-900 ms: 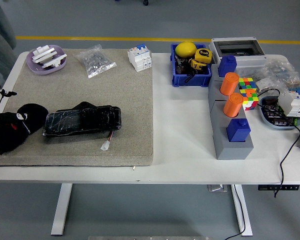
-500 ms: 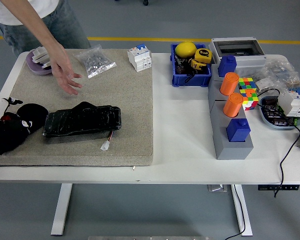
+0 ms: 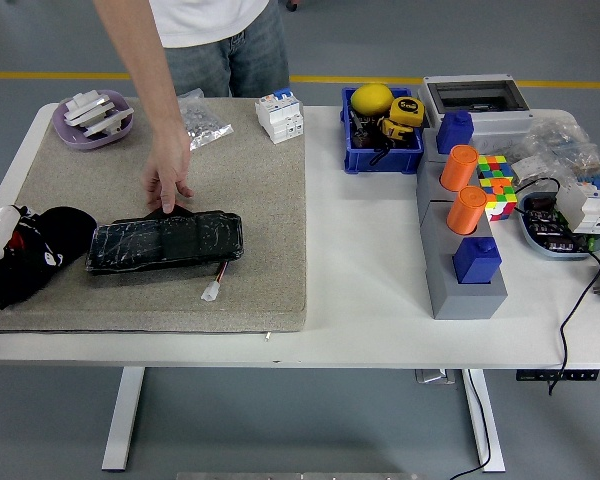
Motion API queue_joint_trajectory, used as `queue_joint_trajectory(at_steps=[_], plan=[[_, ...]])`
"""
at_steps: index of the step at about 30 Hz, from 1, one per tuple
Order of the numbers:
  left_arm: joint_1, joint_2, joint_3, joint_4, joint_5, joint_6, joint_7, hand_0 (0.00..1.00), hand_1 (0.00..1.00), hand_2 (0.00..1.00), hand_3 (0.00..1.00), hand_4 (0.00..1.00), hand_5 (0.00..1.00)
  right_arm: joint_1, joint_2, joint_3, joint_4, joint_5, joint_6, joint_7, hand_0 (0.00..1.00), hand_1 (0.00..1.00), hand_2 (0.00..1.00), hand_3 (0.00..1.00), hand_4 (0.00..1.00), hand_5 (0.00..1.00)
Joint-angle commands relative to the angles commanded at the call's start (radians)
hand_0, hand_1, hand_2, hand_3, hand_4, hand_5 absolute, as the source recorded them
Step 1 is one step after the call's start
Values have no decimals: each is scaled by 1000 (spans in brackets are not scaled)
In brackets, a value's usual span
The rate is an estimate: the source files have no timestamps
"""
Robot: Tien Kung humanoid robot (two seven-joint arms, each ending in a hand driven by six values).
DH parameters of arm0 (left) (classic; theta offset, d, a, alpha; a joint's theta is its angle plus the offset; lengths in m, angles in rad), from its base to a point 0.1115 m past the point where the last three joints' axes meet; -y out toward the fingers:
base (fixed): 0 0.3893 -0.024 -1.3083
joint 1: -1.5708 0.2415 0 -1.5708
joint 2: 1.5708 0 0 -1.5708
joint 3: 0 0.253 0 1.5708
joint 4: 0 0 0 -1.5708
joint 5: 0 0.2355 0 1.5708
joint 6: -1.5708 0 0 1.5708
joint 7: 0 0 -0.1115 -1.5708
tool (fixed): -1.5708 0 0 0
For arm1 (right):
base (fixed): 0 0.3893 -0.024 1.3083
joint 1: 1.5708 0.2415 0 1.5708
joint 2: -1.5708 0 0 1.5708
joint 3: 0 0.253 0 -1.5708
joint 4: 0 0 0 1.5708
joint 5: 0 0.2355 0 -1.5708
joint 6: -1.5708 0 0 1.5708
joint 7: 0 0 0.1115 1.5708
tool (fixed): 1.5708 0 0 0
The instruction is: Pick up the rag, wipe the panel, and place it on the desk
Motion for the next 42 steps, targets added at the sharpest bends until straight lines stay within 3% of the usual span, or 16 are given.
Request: queue_joint_trajectory(at_steps=[2, 3, 8, 9, 14, 15, 20, 21, 25, 30, 34, 37, 42], plan=[[0, -1, 5, 2, 5, 14, -1, 344, 410, 573, 583, 591, 27, 0, 0, 4, 0, -4, 0, -1, 716, 260, 630, 629, 998, 584], [0, -1, 7, 2, 7, 18, -2, 260, 311, 524, 539, 285, 2, -1, -1, 3, 0, -4, 0, -1, 716, 259, 630, 627, 998, 585], [1, -4, 12, 4, 4, 45, -8, 260, 311, 524, 539, 285, 2, -2, -3, 4, 0, -7, -1, -3, 716, 259, 630, 627, 998, 585], [1, -4, 13, 5, 1, 48, -9, 231, 220, 499, 503, 245, 2, -2, -3, 6, 0, -9, -1, -4, 716, 259, 630, 628, 998, 585], [4, -7, 14, 10, -16, 59, -11, 231, 220, 499, 503, 245, 2, -2, -4, 9, 0, -12, -2, -5, 716, 259, 630, 628, 998, 585], [5, -7, 14, 10, -19, 63, -13, 206, 151, 472, 454, 209, 2, -3, -5, 8, 0, -12, -2, -5, 714, 259, 629, 630, 998, 585], [11, -12, 10, 14, -37, 89, -15, 206, 151, 472, 454, 209, 2, -5, -5, 11, 0, -16, -2, -7, 714, 259, 629, 630, 998, 585], [12, -13, 8, 13, -43, 95, -17, 182, 96, 454, 400, 149, 2, -5, -4, 11, 0, -16, -2, -6, 712, 259, 629, 629, 998, 584], [21, -16, -28, -5, -38, 120, -16, 182, 96, 454, 400, 149, 2, -5, -3, 9, 0, -12, -1, -6, 712, 259, 629, 629, 998, 584], [59, -20, -112, -111, -7, 123, 19, 180, 98, 457, 394, 156, 2, -5, -2, 15, 0, -14, -1, -6, 714, 261, 629, 629, 998, 585], [115, -22, -166, -242, -30, 141, 64, 180, 92, 462, 399, 172, 2, -4, -3, 21, 0, -17, -1, -4, 714, 261, 629, 629, 998, 585], [162, -38, -194, -326, -49, 181, 104, 180, 92, 462, 399, 172, 2, -4, -4, 23, 0, -18, 0, -4, 714, 261, 629, 629, 998, 585], [224, -72, -199, -400, -69, 234, 130, 174, 92, 460, 400, 177, 2, -6, -3, 32, 0, -24, 1, -3, 714, 261, 629, 629, 998, 583]])
